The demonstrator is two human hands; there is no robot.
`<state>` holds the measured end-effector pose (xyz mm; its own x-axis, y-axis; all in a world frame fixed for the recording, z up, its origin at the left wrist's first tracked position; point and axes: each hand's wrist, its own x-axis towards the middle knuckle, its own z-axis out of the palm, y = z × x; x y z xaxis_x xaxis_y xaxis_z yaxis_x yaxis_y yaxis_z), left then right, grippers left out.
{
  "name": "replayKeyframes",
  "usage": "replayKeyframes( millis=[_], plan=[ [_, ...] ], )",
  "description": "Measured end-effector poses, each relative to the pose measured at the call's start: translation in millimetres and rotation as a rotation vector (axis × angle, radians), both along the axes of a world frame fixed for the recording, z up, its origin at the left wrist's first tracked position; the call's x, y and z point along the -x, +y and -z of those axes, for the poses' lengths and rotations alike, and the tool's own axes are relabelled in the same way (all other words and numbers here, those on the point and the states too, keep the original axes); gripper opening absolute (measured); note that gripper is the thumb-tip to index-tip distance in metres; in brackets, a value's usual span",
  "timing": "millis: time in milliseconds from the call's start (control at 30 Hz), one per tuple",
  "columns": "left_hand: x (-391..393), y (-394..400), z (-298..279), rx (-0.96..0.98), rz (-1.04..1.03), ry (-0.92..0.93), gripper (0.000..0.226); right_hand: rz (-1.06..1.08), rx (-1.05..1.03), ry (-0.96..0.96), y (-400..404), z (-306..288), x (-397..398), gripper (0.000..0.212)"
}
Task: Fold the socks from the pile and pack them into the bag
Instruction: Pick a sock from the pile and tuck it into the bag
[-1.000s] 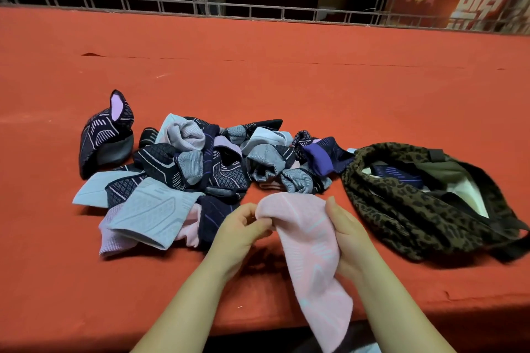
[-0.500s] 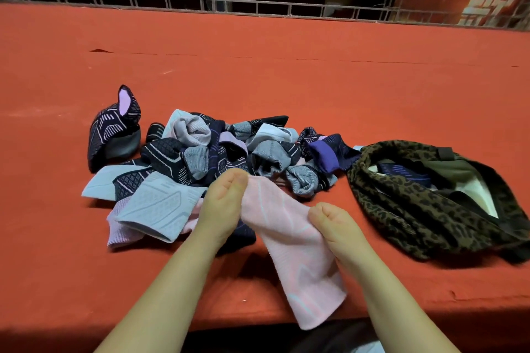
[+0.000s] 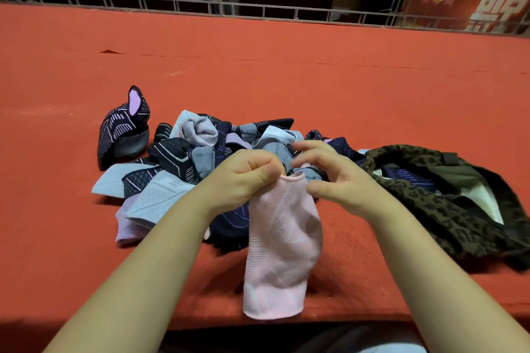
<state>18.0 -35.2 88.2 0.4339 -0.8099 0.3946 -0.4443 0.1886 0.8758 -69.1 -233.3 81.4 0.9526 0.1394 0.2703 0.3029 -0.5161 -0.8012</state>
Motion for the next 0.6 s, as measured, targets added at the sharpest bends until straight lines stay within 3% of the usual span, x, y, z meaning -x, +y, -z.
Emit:
replayKeyframes(
  millis=[67,133,233,367,500,600],
  plan=[
    [-1.9,3.6,-5.7,0.015,-0.014,-0.008,0.042,-0.025,0.109,0.068,1.7,-11.7,-1.6,0.006],
    [-8.2,10.0,-9.8,0.016,-0.049,-0.007,0.045,-0.020,0.138,0.074,0.6,-18.2,-0.7,0.019],
    [-20.1,20.7,-13.9,-0.135,-0.074,-0.150,0.057,-0.028,0.045,0.087,1.7,-20.3,1.4,0.018],
    [-34.6,11.9,-23.3,-0.341,-0.150,-0.240,0.019,0.127,0.018,0.073,-4.1,-18.8,-13.9,0.034],
    [-65.5,-17.1,-41.7,-0.288,-0.259,-0.302,0.025,0.377,-0.016,-0.091,-20.9,-38.9,-41.8,0.030],
    [-76.7,-35.5,-61.8,-0.238,-0.237,-0.250,0.025,0.390,-0.175,-0.140,-31.1,-60.1,-54.8,0.026]
  ],
)
